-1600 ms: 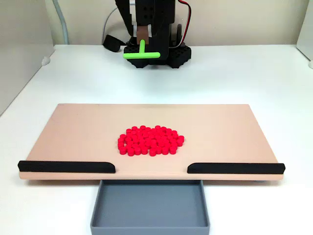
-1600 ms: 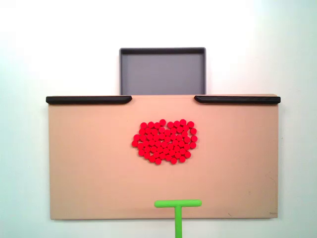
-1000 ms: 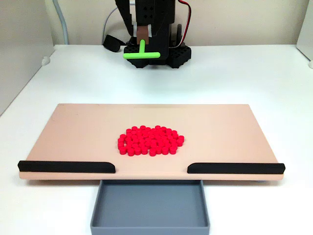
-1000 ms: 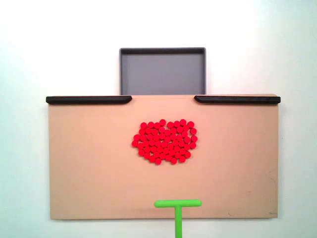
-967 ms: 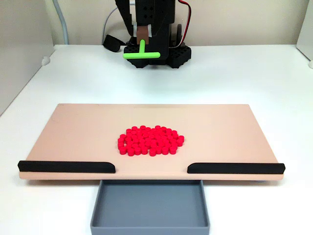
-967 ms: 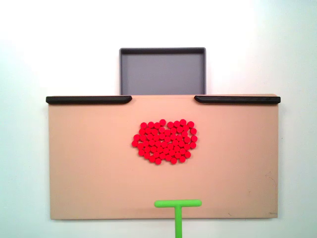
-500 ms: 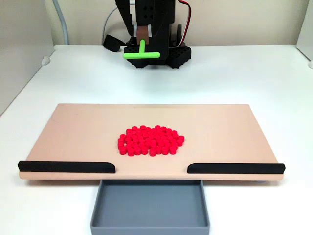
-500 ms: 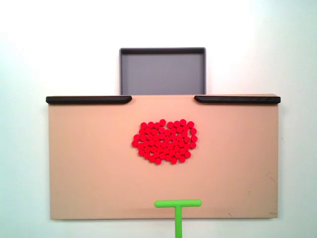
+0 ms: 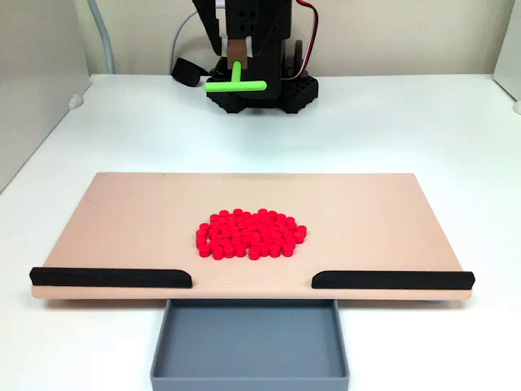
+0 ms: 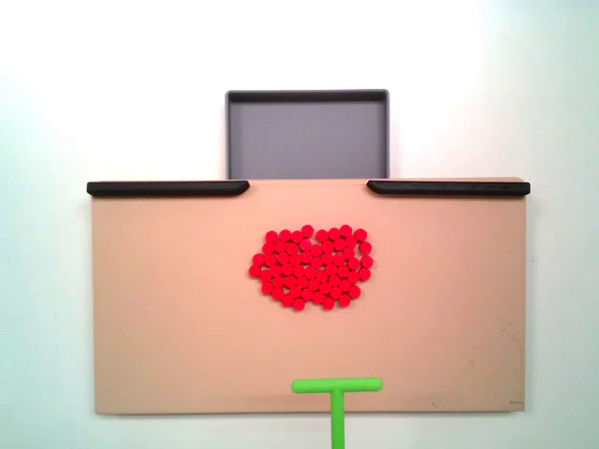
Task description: Push granules from bottom to the grey container
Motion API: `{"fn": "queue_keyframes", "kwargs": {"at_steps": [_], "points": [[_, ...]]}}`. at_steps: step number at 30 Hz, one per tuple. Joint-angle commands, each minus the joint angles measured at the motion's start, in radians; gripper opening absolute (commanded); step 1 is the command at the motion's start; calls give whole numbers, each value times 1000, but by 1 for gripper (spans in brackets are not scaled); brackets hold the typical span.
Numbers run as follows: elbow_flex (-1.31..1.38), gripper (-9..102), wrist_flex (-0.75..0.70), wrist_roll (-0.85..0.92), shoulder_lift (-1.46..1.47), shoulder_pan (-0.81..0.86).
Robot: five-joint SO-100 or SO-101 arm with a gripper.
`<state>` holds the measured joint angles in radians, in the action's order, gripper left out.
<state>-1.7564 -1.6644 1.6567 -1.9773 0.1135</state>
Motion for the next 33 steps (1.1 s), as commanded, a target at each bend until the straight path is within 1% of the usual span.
{"fn": "queue_keyframes", "kwargs": {"at_steps": [1, 33], "points": [[11, 0, 3, -11, -26, -8], [11, 0, 3, -32, -26, -18]]}}
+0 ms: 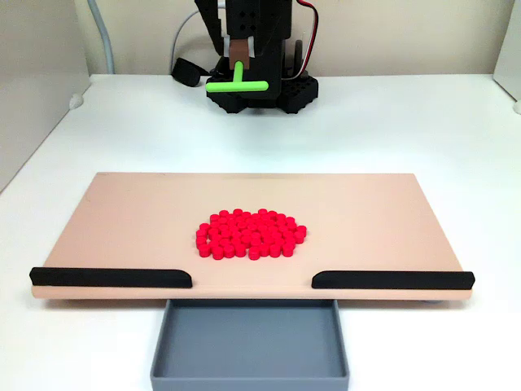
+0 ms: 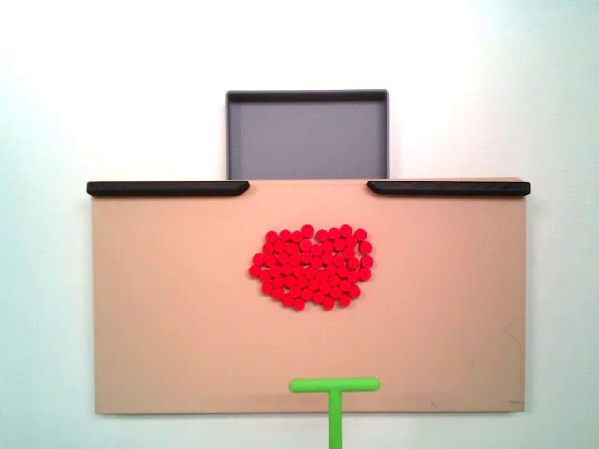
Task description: Push granules from bottom to the grey container
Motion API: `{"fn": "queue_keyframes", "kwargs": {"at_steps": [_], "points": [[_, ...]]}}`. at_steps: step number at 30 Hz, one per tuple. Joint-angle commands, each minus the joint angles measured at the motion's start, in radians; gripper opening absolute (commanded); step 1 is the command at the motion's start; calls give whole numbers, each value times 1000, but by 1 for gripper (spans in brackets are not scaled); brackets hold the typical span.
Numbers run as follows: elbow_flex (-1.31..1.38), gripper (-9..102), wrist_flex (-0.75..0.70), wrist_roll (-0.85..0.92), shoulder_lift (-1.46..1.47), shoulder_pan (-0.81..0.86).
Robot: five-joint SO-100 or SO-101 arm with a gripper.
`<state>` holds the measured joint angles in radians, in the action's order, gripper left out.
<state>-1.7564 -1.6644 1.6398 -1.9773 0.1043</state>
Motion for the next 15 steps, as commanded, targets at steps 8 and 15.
{"fn": "queue_keyframes", "kwargs": {"at_steps": [8, 15], "points": [[11, 0, 3, -8, -49, -14], [11, 0, 3, -15, -43, -17]]}}
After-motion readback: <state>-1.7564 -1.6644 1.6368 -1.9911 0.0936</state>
